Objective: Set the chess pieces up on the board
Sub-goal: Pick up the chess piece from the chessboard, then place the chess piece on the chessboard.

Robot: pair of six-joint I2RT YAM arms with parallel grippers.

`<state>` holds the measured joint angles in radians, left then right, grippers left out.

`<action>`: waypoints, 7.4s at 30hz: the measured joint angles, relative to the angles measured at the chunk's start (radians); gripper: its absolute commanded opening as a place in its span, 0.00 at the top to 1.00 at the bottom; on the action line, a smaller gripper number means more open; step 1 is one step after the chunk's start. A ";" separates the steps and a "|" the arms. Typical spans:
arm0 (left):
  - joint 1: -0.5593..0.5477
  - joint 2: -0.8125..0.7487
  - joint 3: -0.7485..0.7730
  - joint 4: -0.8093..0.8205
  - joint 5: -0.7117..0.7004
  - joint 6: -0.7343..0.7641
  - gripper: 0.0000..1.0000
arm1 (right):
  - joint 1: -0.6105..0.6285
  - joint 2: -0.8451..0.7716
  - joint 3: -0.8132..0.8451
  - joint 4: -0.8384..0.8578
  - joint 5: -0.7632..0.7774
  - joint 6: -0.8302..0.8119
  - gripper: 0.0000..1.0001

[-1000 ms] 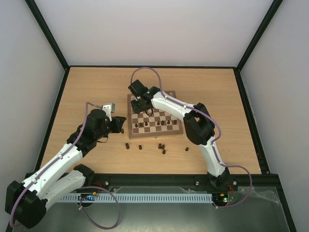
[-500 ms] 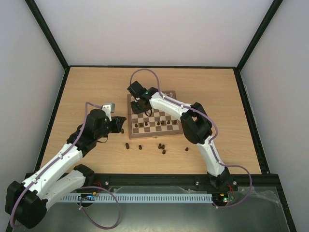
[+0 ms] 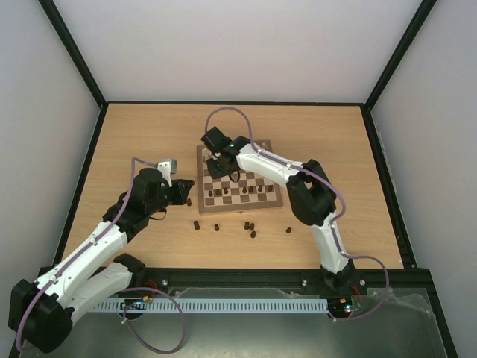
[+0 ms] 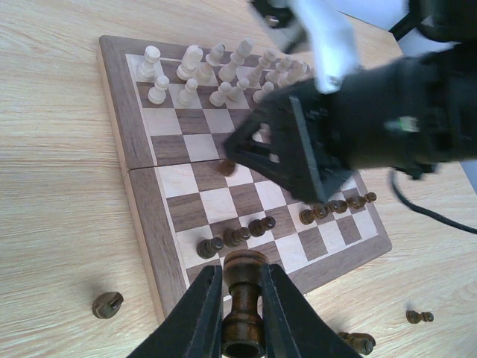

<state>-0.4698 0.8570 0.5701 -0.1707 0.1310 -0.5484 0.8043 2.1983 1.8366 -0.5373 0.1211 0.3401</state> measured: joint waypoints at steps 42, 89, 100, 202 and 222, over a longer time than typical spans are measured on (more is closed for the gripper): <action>0.000 -0.001 0.000 -0.008 0.000 -0.001 0.93 | 0.097 -0.565 -0.735 0.169 0.140 0.090 0.89; 0.000 0.002 -0.001 -0.007 0.004 -0.001 0.93 | 0.097 -0.478 -0.735 0.251 0.187 0.111 0.63; 0.000 0.021 0.002 -0.035 0.016 -0.001 0.93 | 0.097 -0.622 -0.748 0.248 0.143 0.114 0.54; -0.271 0.970 0.725 -0.702 -0.277 0.183 0.72 | 0.032 -0.973 -0.944 0.253 -0.092 0.086 0.51; -0.300 0.742 0.826 -0.756 -0.315 0.148 0.34 | 0.032 -0.973 -0.950 0.256 -0.092 0.085 0.42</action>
<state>-0.7696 1.5986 1.3956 -0.9264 -0.1841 -0.4007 0.8368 1.2251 0.8867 -0.2817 0.0288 0.4255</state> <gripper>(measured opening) 0.585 0.544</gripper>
